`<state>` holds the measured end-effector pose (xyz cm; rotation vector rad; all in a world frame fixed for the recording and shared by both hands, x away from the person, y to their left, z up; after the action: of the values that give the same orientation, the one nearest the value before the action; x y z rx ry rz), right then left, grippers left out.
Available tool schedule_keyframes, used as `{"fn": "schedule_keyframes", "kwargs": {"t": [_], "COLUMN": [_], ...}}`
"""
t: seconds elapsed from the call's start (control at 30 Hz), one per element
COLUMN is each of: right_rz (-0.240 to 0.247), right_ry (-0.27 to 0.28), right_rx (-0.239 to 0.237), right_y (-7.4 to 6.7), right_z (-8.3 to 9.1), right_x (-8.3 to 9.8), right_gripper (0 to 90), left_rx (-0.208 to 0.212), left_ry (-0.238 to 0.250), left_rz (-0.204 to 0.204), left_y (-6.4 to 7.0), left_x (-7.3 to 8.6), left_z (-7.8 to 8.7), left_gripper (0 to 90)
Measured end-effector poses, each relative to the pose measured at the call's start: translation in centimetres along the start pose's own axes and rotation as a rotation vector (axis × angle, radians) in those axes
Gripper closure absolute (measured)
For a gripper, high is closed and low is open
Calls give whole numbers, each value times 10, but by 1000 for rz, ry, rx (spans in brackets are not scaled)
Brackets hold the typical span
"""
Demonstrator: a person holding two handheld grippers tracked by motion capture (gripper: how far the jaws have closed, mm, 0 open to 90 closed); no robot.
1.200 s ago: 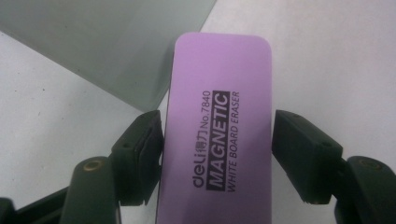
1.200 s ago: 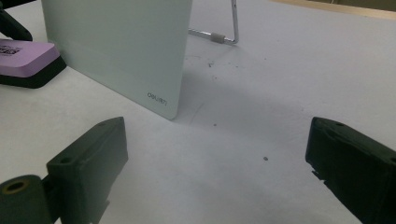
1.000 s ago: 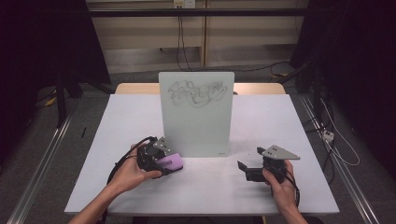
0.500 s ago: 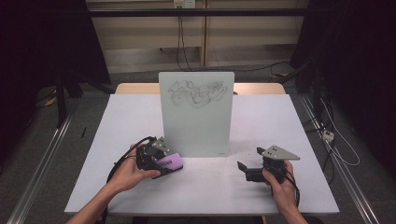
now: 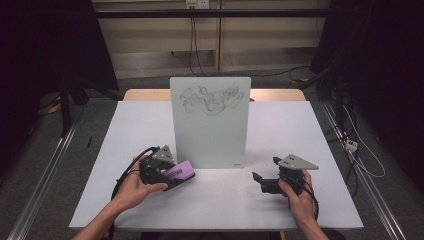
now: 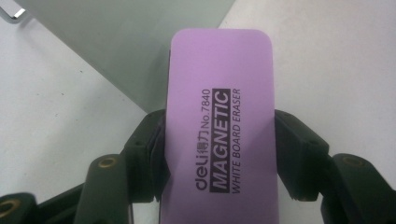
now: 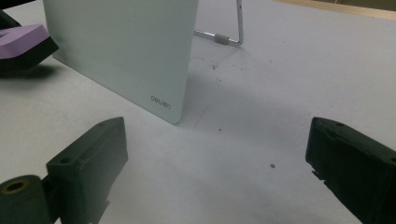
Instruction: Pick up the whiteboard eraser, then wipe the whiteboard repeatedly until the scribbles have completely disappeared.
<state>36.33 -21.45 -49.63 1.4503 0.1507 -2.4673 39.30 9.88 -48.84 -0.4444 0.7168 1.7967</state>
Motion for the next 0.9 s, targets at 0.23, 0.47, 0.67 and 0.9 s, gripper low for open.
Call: {"fn": "schedule_keyframes", "kwargs": {"t": [0.23, 0.47, 0.67, 0.9], "right_rz": [2, 8, 8, 0], "right_ry": [4, 6, 6, 8], "right_rx": [-1, -5, -5, -1], "right_y": [1, 1, 1, 2], "right_z": [2, 3, 3, 2], "right_x": [1, 1, 1, -1], "right_gripper": [56, 55, 56, 55], "left_rx": [-17, -46, -46, -45], "left_ry": [80, 142, 164, 193], "left_rz": [-18, -25, -26, -35], "left_y": [4, 6, 6, 8], "left_x": [-5, -10, -10, -12], "left_z": [5, 12, 15, 21], "left_gripper": [409, 409, 409, 410]}}
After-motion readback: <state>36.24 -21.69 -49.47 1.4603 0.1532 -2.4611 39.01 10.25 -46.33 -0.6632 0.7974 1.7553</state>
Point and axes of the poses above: each handheld gripper's, and its own axes: z roughly backward along the jaws, x roughly out of its underside, y roughly to its right, the point moved 8 cm from there along -z, roughly forward along the jaws, and after that the axes turned 15 degrees about x, right-handed, at the moved point
